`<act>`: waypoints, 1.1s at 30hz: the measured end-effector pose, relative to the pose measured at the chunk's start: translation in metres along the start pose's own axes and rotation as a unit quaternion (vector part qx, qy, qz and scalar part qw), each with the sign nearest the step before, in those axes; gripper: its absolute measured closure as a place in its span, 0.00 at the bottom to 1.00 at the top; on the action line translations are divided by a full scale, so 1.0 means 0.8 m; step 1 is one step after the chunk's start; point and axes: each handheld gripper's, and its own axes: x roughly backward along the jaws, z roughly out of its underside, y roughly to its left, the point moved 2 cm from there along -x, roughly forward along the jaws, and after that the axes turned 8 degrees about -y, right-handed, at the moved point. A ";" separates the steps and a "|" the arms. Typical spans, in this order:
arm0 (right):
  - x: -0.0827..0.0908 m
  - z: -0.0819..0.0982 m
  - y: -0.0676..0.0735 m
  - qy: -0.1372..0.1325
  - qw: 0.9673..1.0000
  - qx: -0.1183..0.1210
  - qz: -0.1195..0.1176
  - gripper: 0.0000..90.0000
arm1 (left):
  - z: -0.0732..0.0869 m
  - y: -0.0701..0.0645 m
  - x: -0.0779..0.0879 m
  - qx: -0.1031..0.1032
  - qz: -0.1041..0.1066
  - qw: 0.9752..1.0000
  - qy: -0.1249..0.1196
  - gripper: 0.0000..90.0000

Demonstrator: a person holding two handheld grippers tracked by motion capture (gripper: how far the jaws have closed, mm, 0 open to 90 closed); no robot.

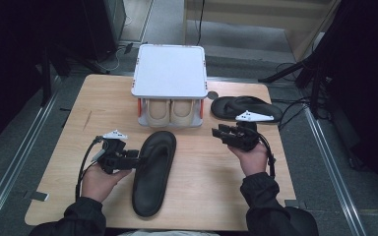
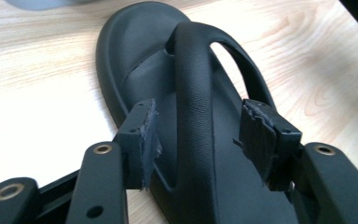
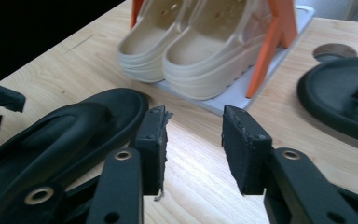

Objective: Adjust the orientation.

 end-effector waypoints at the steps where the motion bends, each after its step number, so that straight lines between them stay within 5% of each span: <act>1: 0.002 -0.001 -0.003 -0.001 1.000 0.000 0.003 0.71 | -0.001 0.001 0.001 -0.002 -0.002 1.000 0.001 0.51; 12: 0.007 -0.004 -0.018 0.023 0.999 0.012 0.024 0.99 | -0.003 0.025 0.010 0.013 -0.007 1.000 0.009 0.48; 23: 0.010 -0.007 -0.050 0.030 0.999 -0.008 0.042 1.00 | 0.000 0.037 0.012 0.011 -0.003 1.000 0.015 0.46; 33: 0.028 -0.018 -0.097 0.026 0.997 -0.017 0.073 1.00 | 0.000 0.043 0.020 0.016 -0.009 1.000 0.007 0.45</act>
